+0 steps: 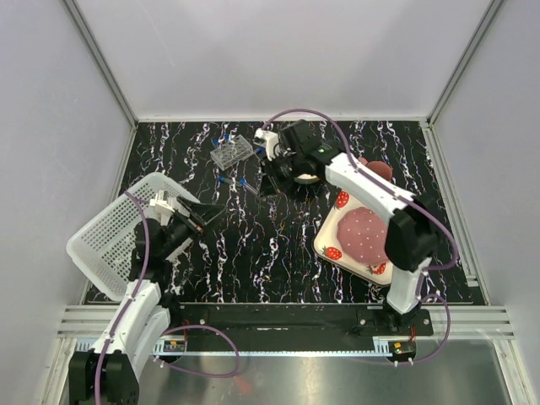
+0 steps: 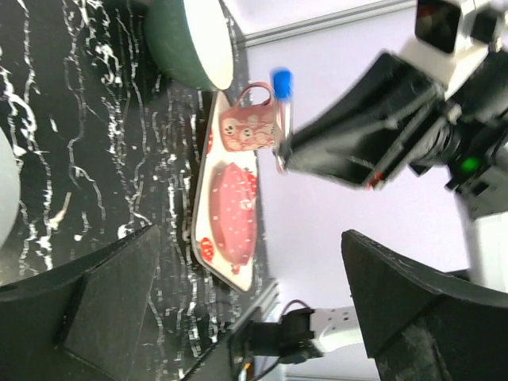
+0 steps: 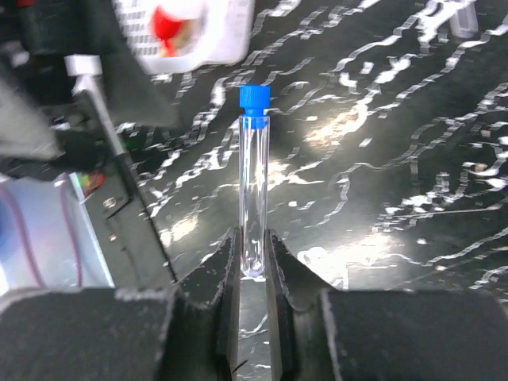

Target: Organize the chemistry lab equipment

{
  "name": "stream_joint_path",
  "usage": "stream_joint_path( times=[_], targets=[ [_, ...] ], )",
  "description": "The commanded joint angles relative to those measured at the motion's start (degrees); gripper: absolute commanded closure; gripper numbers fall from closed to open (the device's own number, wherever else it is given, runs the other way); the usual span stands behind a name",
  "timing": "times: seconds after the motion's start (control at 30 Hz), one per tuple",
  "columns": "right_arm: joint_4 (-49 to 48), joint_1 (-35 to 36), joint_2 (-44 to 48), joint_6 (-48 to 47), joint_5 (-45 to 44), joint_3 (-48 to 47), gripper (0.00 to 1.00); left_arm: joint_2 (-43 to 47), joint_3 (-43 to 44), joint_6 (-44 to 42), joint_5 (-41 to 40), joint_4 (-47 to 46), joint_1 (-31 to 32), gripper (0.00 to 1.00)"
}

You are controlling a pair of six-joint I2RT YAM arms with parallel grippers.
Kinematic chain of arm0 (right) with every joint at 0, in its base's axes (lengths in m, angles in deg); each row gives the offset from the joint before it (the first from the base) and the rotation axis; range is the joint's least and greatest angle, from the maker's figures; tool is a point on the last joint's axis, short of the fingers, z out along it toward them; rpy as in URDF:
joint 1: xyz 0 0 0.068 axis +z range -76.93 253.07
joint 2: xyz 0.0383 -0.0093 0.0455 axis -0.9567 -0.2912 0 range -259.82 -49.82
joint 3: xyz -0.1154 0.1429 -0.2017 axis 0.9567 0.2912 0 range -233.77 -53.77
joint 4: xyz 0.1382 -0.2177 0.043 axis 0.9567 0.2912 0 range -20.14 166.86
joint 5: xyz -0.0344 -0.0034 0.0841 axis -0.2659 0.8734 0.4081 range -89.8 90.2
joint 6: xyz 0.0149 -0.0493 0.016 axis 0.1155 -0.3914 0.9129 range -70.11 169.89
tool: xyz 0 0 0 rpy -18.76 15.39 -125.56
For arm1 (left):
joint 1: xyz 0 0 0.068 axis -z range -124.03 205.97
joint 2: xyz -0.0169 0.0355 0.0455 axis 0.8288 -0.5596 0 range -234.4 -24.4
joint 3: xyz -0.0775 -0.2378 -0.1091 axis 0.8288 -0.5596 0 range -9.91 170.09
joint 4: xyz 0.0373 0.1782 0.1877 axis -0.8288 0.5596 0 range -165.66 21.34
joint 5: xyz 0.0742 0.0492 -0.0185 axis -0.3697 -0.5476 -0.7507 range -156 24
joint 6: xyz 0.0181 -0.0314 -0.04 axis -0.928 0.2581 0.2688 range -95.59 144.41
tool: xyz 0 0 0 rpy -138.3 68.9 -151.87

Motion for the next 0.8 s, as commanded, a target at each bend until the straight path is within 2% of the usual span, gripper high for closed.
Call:
stream_joint_path(
  times=[0.0,0.13,0.27,0.43,0.73,0.77],
  targets=[
    [-6.25,0.34,8.24,-2.66,12.39,8.68,0.83,1.41,-2.47,13.61,1.61,-18.65,0.07,0.01],
    [-7.48,1.13,10.72,-4.51,17.22,12.56,0.85,1.5,-1.6,14.06,0.82,-18.57,1.82,0.01],
    [-7.31,4.37,10.37,-5.74,17.85,12.92,0.86,0.01,-0.45,13.53,0.03,-18.57,5.34,0.02],
    [-6.52,6.14,9.84,-7.24,18.03,12.39,0.86,0.18,-0.62,11.6,-1.29,-14.45,7.19,0.09],
    [-6.08,7.63,9.06,-8.91,17.5,13.18,0.86,0.62,1.83,5.98,-0.42,-5.75,7.71,0.31],
    [-6.08,7.72,9.05,-9.0,17.32,13.09,0.86,0.53,2.36,5.54,-0.15,-5.12,7.71,0.37]
  ],
)
